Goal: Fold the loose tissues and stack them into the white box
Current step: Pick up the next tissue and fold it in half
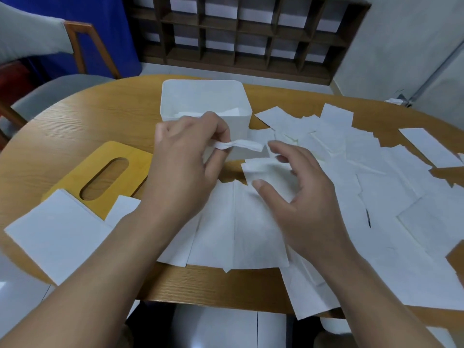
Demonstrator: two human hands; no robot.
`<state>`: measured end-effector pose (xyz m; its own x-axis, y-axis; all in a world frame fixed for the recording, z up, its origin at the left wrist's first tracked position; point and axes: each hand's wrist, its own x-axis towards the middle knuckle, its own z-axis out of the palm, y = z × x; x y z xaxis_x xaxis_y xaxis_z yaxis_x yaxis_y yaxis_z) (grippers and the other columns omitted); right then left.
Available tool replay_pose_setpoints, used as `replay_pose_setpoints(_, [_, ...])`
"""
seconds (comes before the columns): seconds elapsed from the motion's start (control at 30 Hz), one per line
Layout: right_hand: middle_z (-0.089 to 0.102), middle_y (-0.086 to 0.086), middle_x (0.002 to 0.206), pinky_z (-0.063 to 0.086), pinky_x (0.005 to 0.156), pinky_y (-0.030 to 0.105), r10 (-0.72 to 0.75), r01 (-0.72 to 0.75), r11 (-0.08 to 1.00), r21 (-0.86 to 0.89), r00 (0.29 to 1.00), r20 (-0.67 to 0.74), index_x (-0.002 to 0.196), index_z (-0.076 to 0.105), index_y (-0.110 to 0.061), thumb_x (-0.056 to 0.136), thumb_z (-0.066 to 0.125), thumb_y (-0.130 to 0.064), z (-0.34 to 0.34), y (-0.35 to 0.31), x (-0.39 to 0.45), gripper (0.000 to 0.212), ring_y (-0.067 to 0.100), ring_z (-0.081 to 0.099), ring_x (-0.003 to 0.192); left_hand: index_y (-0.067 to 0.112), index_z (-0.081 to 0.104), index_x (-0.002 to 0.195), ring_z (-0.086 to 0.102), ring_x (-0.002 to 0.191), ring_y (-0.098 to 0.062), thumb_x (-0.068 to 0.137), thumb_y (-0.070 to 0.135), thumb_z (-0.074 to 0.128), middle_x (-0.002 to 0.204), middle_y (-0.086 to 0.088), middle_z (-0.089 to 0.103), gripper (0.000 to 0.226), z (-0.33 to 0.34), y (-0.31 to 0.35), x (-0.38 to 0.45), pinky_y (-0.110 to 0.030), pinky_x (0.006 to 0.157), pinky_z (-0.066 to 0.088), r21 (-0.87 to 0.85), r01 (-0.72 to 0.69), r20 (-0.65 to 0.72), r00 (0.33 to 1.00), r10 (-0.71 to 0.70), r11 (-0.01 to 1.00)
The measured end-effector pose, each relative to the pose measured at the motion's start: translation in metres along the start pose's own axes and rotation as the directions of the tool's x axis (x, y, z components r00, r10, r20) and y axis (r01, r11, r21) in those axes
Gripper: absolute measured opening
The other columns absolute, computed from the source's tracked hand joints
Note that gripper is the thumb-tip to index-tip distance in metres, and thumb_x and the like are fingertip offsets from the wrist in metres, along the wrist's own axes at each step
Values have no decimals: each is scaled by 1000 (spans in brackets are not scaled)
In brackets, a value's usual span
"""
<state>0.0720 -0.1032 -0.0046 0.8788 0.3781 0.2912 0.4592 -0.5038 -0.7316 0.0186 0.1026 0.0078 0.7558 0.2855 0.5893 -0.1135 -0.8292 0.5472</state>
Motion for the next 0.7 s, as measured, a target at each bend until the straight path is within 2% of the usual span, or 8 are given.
replay_pose_setpoints(0.1, [50, -26, 159, 44, 120, 28, -22, 23, 998, 57, 1000, -20, 159, 47, -40, 100, 77, -42, -3, -4, -2, 66, 3, 45, 148, 22, 68, 109, 42, 100, 7, 104, 18, 73, 106, 11, 69, 8, 0, 5, 1, -27, 93, 39, -32, -83, 7, 997, 83, 996])
replay_pose_setpoints(0.2, [58, -25, 151, 44, 117, 26, -62, 67, 993, 100, 997, -49, 160, 46, -38, 100, 79, -34, -10, -5, -4, 69, 3, 51, 145, 26, 69, 117, 57, 104, -6, 105, 24, 73, 109, 13, 70, 12, 4, 10, 0, -32, 91, 49, -81, -77, 118, 989, 86, 994])
replay_pose_setpoints(0.3, [73, -20, 128, 52, 102, 16, -93, 111, 982, 152, 988, -121, 148, 64, -27, 102, 78, -21, -17, -2, -6, 48, 5, 66, 126, 33, 66, 134, 65, 108, -5, 105, 28, 73, 112, 14, 72, 31, 11, 17, -1, -36, 90, 57, -99, -90, 221, 969, 110, 991])
replay_pose_setpoints(0.4, [78, -17, 112, 58, 88, 23, -142, 162, 982, 98, 972, -186, 123, 80, -21, 105, 74, -15, -26, 5, -8, 20, 8, 73, 108, 46, 58, 146, 66, 105, -2, 103, 39, 74, 110, 17, 69, 46, 13, 23, 0, -32, 86, 61, -116, -40, 308, 948, 74, 992])
replay_pose_setpoints(0.47, [80, -17, 104, 60, 81, 28, -99, 122, 986, 109, 975, -197, 116, 83, -22, 106, 73, -17, -35, 11, -8, 15, 11, 74, 102, 50, 60, 142, 66, 106, 0, 102, 46, 74, 111, 20, 70, 42, 16, 25, 1, -32, 88, 61, -130, 32, 329, 944, 13, 991])
replay_pose_setpoints(0.57, [80, -14, 97, 62, 74, 33, 43, -4, 983, 183, 977, -209, 114, 82, -27, 105, 74, -23, -55, 22, -9, 12, 16, 75, 92, 42, 75, 116, 70, 106, -3, 103, 43, 74, 110, 21, 75, 14, 24, 30, 4, -35, 84, 60, -254, 147, 335, 941, -56, 956])
replay_pose_setpoints(0.63, [81, -12, 96, 64, 74, 33, 105, -60, 974, 219, 974, -201, 112, 83, -26, 105, 75, -24, -67, 31, -10, 11, 14, 77, 91, 35, 77, 104, 71, 92, -2, 103, 37, 74, 101, 21, 76, 3, 33, 35, 4, -25, 72, 55, -316, 213, 369, 925, -87, 925])
replay_pose_setpoints(0.7, [81, -15, 89, 60, 72, 25, 155, -114, 967, 229, 973, -171, 107, 83, -27, 104, 76, -24, -78, 44, -12, 8, 8, 77, 84, 32, 76, 99, 64, 71, 0, 102, 35, 77, 83, 20, 70, 5, 44, 38, 2, -15, 60, 42, -331, 248, 408, 907, -99, 910])
